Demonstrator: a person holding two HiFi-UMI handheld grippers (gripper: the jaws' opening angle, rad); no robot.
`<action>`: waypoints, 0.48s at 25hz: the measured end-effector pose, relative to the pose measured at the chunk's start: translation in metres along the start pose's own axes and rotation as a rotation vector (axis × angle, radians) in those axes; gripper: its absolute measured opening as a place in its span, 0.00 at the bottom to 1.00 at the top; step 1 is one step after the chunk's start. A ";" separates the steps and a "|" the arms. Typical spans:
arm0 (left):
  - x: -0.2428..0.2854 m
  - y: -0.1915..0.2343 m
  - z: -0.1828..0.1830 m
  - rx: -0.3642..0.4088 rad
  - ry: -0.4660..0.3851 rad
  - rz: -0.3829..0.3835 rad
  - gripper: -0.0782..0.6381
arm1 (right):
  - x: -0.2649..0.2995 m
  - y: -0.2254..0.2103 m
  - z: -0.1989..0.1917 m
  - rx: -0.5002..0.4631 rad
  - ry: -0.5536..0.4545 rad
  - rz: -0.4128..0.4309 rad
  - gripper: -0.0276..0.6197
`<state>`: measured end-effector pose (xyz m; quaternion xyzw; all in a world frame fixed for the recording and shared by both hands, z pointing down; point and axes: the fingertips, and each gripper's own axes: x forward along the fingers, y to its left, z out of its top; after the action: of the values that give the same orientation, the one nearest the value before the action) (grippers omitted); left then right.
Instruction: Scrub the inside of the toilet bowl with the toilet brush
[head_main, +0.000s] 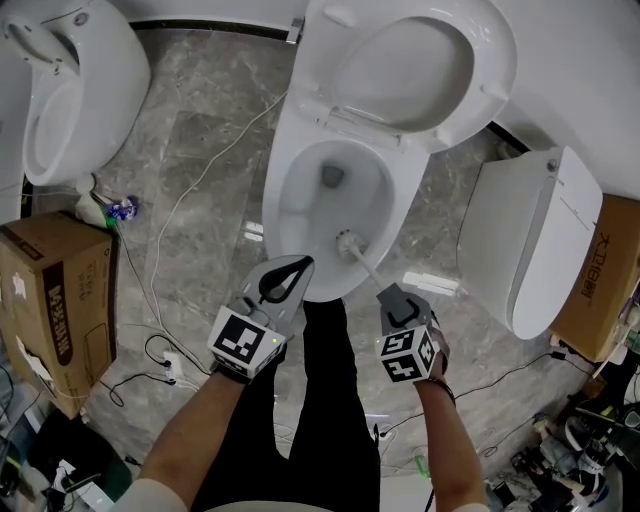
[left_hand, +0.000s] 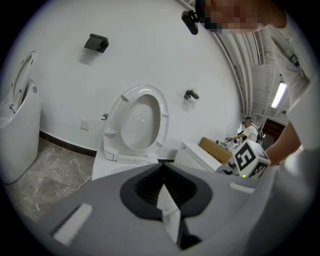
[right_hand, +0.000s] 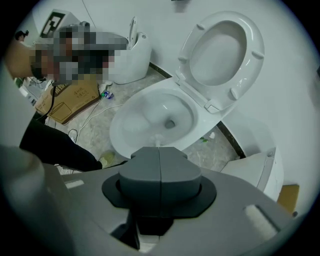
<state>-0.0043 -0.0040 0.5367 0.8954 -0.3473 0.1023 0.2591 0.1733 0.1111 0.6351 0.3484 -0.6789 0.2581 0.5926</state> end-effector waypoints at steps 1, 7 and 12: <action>-0.001 0.000 -0.002 0.000 0.001 0.001 0.12 | -0.001 0.004 -0.001 0.000 0.004 0.009 0.30; -0.007 0.000 -0.009 -0.001 0.008 0.007 0.12 | -0.007 0.032 -0.007 0.016 0.016 0.075 0.30; -0.012 -0.003 -0.009 0.001 0.006 0.003 0.12 | -0.011 0.059 -0.003 0.056 -0.003 0.143 0.30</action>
<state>-0.0111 0.0091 0.5391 0.8948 -0.3477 0.1057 0.2595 0.1299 0.1519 0.6284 0.3157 -0.6953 0.3183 0.5617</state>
